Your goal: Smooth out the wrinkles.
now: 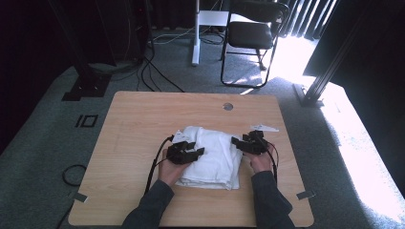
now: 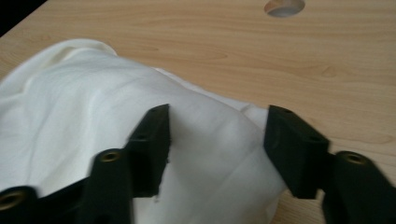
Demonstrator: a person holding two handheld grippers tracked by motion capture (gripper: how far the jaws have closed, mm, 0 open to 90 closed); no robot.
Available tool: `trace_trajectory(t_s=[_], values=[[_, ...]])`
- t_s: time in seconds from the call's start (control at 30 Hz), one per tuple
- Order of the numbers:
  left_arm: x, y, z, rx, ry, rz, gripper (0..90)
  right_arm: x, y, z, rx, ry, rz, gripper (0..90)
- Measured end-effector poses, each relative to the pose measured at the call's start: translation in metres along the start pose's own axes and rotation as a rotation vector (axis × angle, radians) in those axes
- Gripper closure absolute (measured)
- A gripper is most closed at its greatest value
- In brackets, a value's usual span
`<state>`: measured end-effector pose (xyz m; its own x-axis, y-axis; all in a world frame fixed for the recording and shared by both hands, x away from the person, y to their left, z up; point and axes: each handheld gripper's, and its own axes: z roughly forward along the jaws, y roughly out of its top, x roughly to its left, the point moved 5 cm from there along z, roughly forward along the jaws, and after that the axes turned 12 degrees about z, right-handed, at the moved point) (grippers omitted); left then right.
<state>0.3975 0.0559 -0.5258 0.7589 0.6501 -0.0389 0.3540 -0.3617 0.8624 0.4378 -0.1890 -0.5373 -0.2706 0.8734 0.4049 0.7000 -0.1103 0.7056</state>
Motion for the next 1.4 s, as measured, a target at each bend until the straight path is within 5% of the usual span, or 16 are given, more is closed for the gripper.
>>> trace_trajectory(t_s=[0.17, 0.23, 0.3, 0.43, 0.53, 0.6, 0.67, 0.73, 0.77, 0.8, 0.87, 1.0, 1.13, 1.2, 1.33, 1.4], values=[[0.031, 0.018, -0.018, -0.068, 0.108, -0.009, 50.5, -0.004, 0.0, 0.0, 0.004, -0.046, -0.044, 88.1], [0.046, 0.02, -0.017, -0.051, 0.156, -0.032, 50.5, -0.008, 0.002, -0.003, -0.003, -0.065, -0.054, 89.4], [0.049, 0.018, -0.01, -0.025, 0.13, -0.033, 50.6, -0.013, 0.001, -0.004, 0.004, -0.093, -0.074, 89.5], [0.036, 0.002, 0.012, 0.083, 0.099, 0.032, 50.6, -0.028, -0.003, -0.004, 0.017, -0.19, -0.081, 89.4], [0.032, -0.004, 0.019, 0.062, 0.074, -0.019, 51.0, -0.039, -0.01, 0.001, 0.072, -0.296, -0.113, 86.5], [0.03, -0.005, 0.019, 0.061, 0.083, -0.021, 51.2, -0.043, -0.008, -0.003, 0.053, -0.357, -0.116, 76.7], [0.027, -0.006, 0.017, 0.066, 0.09, -0.007, 51.7, -0.036, 0.0, -0.013, -0.015, -0.311, -0.099, 61.5], [0.026, -0.006, 0.015, 0.066, 0.09, -0.001, 51.7, -0.029, 0.006, -0.018, -0.059, -0.27, -0.099, 58.0], [0.022, -0.007, 0.014, 0.064, 0.099, 0.011, 51.7, -0.02, 0.011, -0.023, -0.089, -0.213, -0.102, 56.8], [0.021, -0.007, 0.013, 0.064, 0.108, 0.016, 51.8, 0.0, 0.021, -0.024, -0.098, -0.105, -0.115, 54.8], [0.016, -0.008, 0.012, 0.055, 0.118, 0.021, 52.2, 0.017, 0.027, -0.017, -0.08, -0.068, -0.144, 54.6], [0.007, -0.011, 0.01, 0.041, 0.137, 0.038, 52.3, 0.035, 0.03, 0.011, -0.002, 0.006, -0.118, 53.7], [0.002, -0.015, 0.01, 0.038, 0.152, 0.045, 52.7, 0.039, 0.02, 0.03, 0.087, 0.032, -0.137, 72.0], [0.001, -0.016, 0.01, 0.034, 0.152, 0.036, 52.9, 0.037, 0.016, 0.033, 0.103, -0.03, -0.181, 88.6], [0.0, -0.018, 0.01, 0.035, 0.155, 0.035, 53.3, 0.016, 0.02, 0.026, 0.066, -0.148, -0.115, 90.0], [0.0, -0.018, 0.01, 0.033, 0.155, 0.036, 53.3, 0.008, 0.022, 0.021, 0.064, -0.121, -0.071, 90.0]])
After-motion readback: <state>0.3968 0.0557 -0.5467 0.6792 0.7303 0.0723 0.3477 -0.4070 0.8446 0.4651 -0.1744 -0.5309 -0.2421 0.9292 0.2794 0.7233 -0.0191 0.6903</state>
